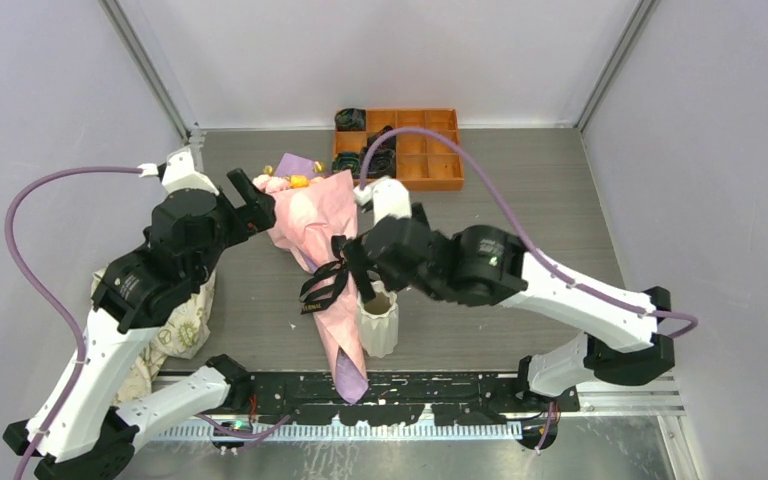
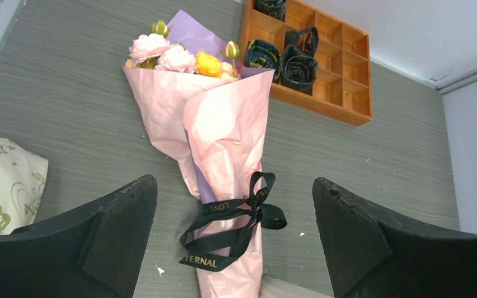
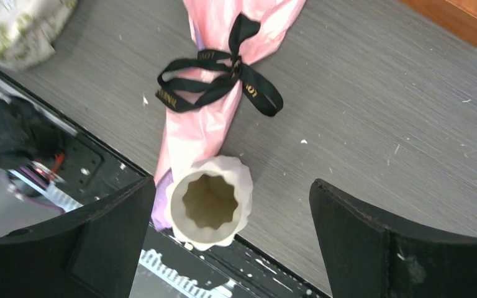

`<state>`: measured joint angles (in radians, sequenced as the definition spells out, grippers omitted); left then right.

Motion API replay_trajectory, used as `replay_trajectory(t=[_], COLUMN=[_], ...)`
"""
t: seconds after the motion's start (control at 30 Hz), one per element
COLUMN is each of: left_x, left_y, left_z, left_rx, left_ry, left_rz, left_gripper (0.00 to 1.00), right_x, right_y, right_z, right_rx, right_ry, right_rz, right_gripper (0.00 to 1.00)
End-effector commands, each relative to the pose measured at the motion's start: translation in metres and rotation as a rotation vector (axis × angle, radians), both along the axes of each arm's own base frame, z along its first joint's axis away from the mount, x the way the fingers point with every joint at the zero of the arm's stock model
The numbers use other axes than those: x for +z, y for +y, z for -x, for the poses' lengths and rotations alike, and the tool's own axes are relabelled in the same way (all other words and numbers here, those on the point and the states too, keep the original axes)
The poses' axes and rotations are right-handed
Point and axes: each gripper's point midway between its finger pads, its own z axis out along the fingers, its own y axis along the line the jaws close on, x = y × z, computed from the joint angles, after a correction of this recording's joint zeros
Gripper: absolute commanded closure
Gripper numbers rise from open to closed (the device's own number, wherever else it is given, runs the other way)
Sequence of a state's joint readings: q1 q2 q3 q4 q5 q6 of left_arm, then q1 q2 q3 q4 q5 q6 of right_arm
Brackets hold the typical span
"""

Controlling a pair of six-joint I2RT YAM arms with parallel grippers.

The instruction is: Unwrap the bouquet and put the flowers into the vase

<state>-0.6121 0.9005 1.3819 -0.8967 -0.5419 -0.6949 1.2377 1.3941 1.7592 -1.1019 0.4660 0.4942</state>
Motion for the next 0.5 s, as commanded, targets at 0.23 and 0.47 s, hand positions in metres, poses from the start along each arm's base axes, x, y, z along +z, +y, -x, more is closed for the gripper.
replay_trajectory(t=[0.23,0.47], left_x=[-0.027,-0.028], left_y=[0.0,0.001], left_z=[0.0,0.003], left_rx=[-0.005,-0.011], left_ry=[0.054,0.051], left_rz=[-0.045,-0.035], left_gripper=[0.06,0.06], right_x=[-0.052,-0.038], right_y=[0.001,-0.01], right_z=[0.031,0.025], right_rx=[-0.036,-0.092], right_ry=[-0.01,-0.052], right_rz=[0.164,0.101], right_gripper=[0.0,0.0])
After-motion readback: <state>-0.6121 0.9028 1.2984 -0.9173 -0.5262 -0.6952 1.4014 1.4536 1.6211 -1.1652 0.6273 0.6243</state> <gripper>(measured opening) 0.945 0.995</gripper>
